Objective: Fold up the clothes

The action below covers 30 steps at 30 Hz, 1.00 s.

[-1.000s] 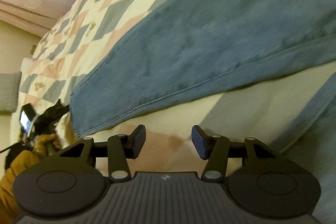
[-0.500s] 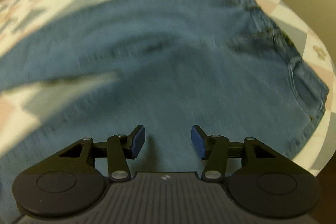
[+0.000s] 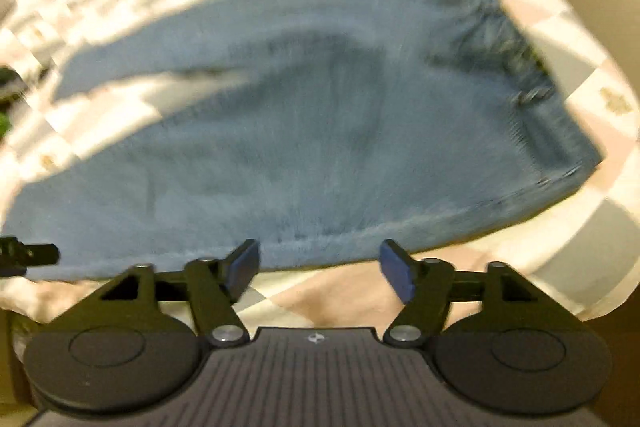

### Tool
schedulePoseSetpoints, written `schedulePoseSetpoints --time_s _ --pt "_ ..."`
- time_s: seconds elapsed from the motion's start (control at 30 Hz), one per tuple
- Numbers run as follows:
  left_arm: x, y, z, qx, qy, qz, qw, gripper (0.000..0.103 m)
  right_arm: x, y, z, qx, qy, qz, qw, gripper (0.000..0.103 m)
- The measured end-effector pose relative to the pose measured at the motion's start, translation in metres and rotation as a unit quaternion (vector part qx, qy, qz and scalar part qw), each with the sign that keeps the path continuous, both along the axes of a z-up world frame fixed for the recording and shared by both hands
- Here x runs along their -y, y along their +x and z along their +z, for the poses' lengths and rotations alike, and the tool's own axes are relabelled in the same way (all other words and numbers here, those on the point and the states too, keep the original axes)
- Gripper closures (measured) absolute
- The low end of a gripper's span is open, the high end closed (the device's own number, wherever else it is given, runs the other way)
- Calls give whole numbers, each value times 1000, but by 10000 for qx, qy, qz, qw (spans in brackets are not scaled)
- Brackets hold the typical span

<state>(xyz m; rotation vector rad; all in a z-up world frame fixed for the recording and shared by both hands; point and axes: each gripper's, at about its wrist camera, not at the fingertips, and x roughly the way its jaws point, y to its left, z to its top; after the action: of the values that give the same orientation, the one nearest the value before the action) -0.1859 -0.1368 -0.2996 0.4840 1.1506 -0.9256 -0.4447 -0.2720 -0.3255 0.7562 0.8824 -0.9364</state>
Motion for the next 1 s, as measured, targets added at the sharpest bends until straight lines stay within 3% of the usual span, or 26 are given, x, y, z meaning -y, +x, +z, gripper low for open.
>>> schedulePoseSetpoints --time_s 0.07,0.2,0.3,0.47,0.8,1.0 --pt "-2 -19 33 90 -187 -110 9997 18 -6 -15 34 188 -184 -1 9997 19" --pt "-17 -48 90 434 -503 -53 9978 3 -13 -34 83 406 -413 69 9983 11" --pt "-24 -58 113 658 -573 -6 9962 1 -18 -42 106 495 -572 69 9971 7" --pt "-29 -75 131 920 -436 -133 9947 1 -33 -61 131 637 -796 -170 9946 2" --pt "-44 -92 153 1205 -780 -177 9895 1 -51 -92 161 817 -1094 -742 9878 2" --pt "-53 -91 159 1334 -695 -60 9886 1 -53 -88 162 660 -1076 -558 9904 0"
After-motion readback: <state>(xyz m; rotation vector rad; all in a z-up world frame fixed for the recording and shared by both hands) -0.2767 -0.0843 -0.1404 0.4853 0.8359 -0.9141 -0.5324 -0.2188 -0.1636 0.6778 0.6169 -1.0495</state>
